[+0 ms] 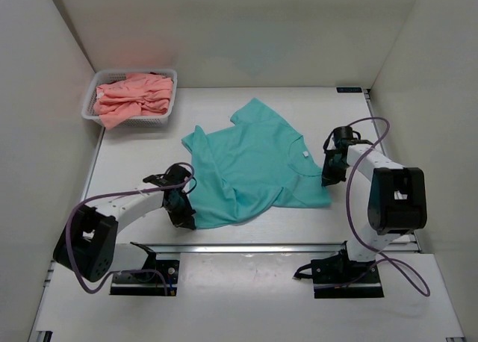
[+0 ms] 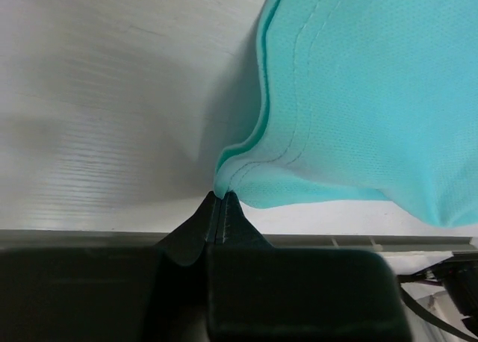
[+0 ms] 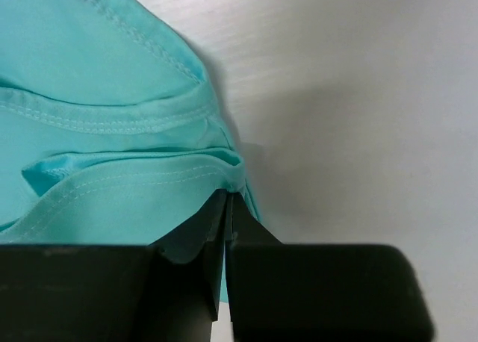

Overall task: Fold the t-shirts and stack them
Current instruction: Flatten the tshirt out

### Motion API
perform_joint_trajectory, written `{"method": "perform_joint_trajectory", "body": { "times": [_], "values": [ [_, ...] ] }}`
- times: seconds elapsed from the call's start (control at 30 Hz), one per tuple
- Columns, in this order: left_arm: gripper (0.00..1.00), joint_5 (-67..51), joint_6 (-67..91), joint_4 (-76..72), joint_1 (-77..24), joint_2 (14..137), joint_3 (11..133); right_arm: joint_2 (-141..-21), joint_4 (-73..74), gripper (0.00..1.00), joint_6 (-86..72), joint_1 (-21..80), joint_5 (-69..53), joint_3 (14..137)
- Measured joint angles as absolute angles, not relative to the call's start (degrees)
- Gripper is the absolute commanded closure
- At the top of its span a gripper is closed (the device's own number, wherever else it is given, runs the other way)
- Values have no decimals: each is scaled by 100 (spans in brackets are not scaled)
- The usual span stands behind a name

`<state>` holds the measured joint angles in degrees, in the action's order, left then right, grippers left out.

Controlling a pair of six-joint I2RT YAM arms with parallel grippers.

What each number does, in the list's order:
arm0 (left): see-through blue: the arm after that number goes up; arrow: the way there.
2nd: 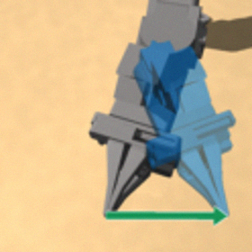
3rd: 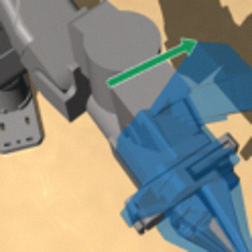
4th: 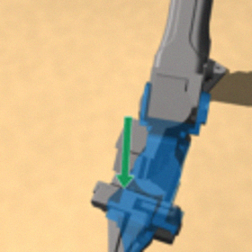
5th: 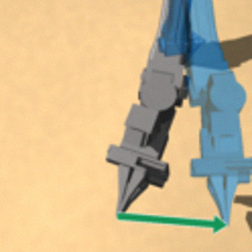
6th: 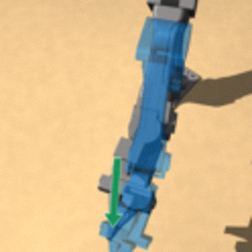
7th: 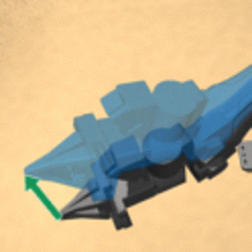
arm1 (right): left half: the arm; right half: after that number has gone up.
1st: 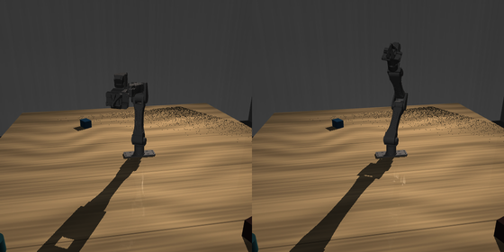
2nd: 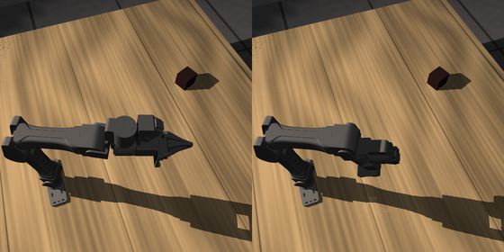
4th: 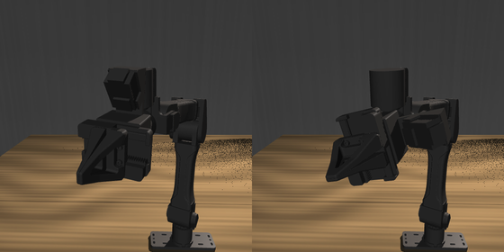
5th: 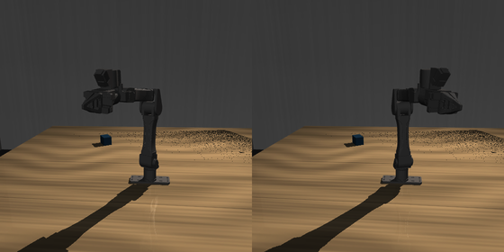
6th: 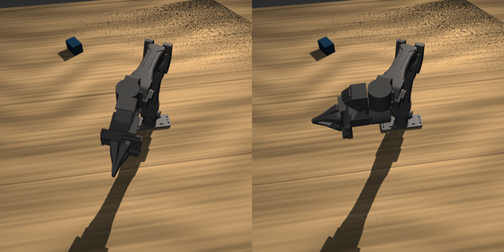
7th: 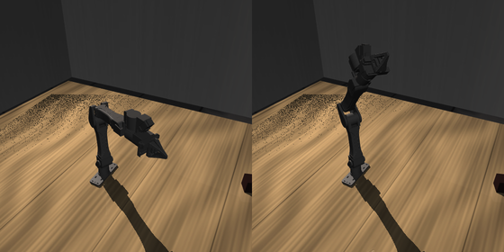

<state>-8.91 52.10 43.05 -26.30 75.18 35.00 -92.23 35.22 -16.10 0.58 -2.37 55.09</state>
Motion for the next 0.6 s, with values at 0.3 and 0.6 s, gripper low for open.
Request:
{"method": "perform_joint_trajectory", "body": {
  "times": [0.3, 0.6],
  "values": [
    [100, -755, 4781, 5113, -2182, 7332, 4466, -8956, 4003, 99, -1599, 75, -624, 6438],
    [100, -220, 4372, 5610, -1763, 7520, 8101, -7550, 4281, 100, -1712, 217, -764, 8138]
  ]
}}
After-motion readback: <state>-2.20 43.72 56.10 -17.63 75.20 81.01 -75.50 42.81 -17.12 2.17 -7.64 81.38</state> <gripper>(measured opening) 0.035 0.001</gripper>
